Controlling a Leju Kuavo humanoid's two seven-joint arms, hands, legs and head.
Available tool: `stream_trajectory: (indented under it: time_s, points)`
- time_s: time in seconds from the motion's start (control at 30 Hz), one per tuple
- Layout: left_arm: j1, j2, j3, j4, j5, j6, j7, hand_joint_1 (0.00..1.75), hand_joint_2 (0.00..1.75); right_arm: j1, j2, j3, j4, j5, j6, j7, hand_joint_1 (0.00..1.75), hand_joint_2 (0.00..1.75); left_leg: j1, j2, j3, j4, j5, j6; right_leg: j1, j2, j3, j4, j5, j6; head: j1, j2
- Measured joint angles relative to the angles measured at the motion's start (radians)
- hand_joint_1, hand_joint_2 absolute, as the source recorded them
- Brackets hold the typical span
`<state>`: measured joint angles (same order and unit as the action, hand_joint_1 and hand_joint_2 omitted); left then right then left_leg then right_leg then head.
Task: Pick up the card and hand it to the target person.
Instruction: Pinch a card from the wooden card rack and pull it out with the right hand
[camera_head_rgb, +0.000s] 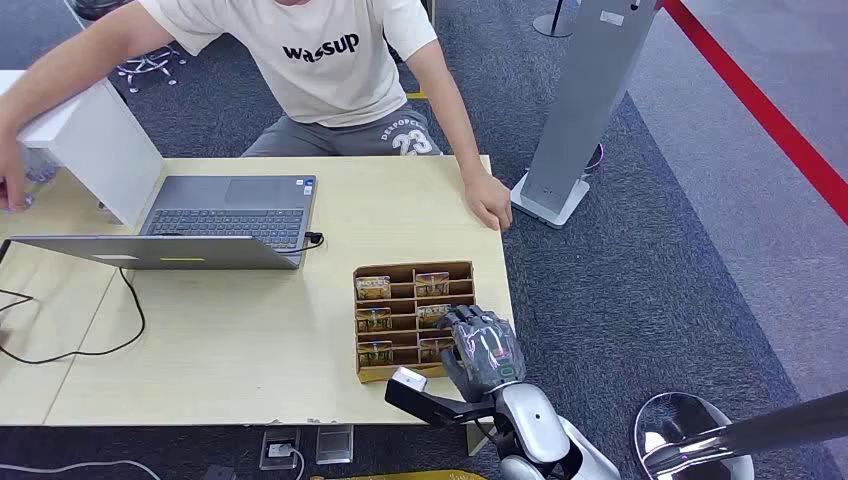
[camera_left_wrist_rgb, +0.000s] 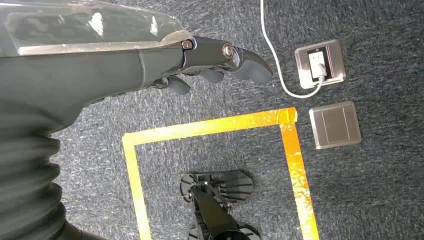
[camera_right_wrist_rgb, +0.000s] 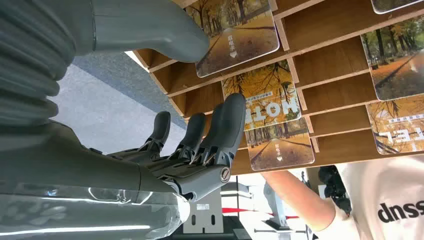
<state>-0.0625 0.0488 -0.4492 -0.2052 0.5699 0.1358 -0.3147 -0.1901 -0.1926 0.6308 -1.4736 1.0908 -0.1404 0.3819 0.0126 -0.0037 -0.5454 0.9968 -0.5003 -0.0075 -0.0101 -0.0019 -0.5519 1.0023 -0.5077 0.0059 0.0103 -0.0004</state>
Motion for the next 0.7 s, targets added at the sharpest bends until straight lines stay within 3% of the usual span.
stream_trajectory:
  time_s: [0.4, 0.7]
  points:
    - [0.000, 0.000, -0.006, 0.000, 0.006, 0.001, 0.000, 0.00, 1.75, -0.001, 0.000, 0.006, 0.019, -0.008, 0.001, 0.007, 0.77, 1.75, 0.000, 0.000, 0.000, 0.000, 0.000, 0.000, 0.000, 0.000, 0.000, 0.000, 0.000, 0.000, 0.000, 0.000]
    - [0.000, 0.001, -0.006, 0.000, 0.015, -0.001, 0.000, 0.00, 1.75, -0.003, 0.001, 0.009, 0.027, -0.016, 0.004, 0.014, 1.07, 1.75, 0.000, 0.000, 0.000, 0.000, 0.000, 0.000, 0.000, 0.000, 0.000, 0.000, 0.000, 0.000, 0.000, 0.000]
